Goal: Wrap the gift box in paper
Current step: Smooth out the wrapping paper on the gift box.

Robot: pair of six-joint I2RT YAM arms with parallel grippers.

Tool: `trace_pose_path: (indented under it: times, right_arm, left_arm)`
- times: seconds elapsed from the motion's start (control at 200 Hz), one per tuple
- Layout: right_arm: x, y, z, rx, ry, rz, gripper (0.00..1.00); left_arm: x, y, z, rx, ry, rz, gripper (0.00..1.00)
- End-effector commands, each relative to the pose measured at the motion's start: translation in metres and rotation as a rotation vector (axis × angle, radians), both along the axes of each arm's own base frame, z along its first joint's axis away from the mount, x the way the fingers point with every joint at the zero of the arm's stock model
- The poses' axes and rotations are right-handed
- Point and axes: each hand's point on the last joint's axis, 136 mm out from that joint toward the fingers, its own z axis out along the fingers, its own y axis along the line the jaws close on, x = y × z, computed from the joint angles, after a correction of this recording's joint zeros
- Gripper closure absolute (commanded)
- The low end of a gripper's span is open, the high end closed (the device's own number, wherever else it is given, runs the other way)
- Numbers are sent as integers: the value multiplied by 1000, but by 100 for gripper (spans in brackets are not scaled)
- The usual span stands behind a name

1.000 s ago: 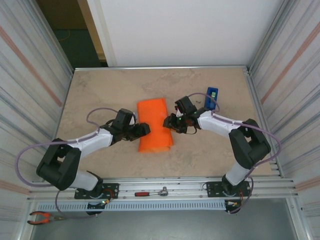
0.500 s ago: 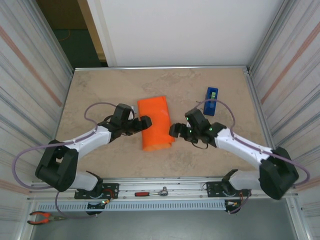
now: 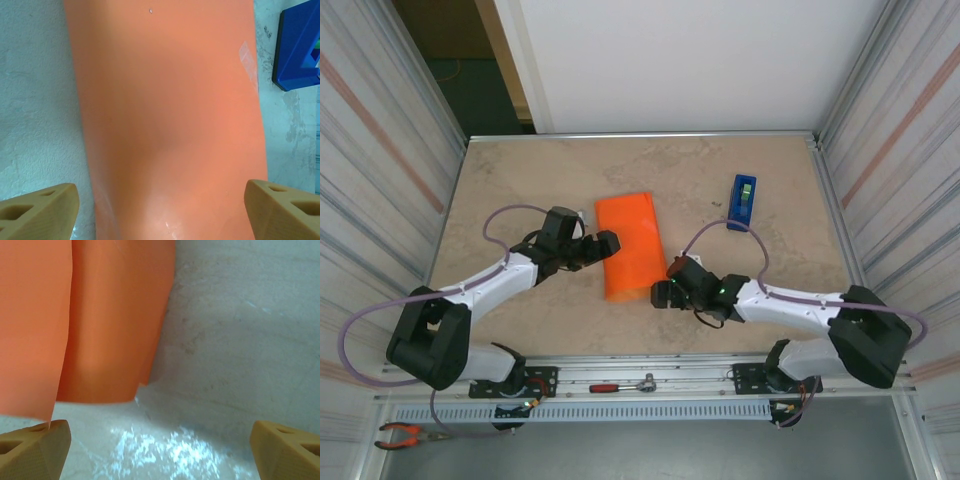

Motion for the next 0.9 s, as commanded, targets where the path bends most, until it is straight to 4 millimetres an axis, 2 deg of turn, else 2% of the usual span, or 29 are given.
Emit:
trace_pose_path:
  times: [0.0,0.215,0.346,0.576,0.696,0.897]
  right_arm:
    - [22,5,3,-17,-103,-50,9]
    - [38,0,-10,-67,-130,-154,12]
    - [33,-8,-14,-99,-140,-182,16]
    - [19,-41,-16,-121,-159,-273,22]
    - [17,-43,-13,-103,-159,-281,24]
    - [8,-35,-9,-65,-119,-217,26]
  left_arm:
    - [-3,3,5,5,-8,-3,14]
    - [-6,6,1,13,-1,5,14]
    - [-7,7,0,15,0,9,14]
    - [-9,9,-3,20,3,9,14]
    - [-10,10,-6,23,3,13,14]
    - [-11,12,-9,33,0,6,14]
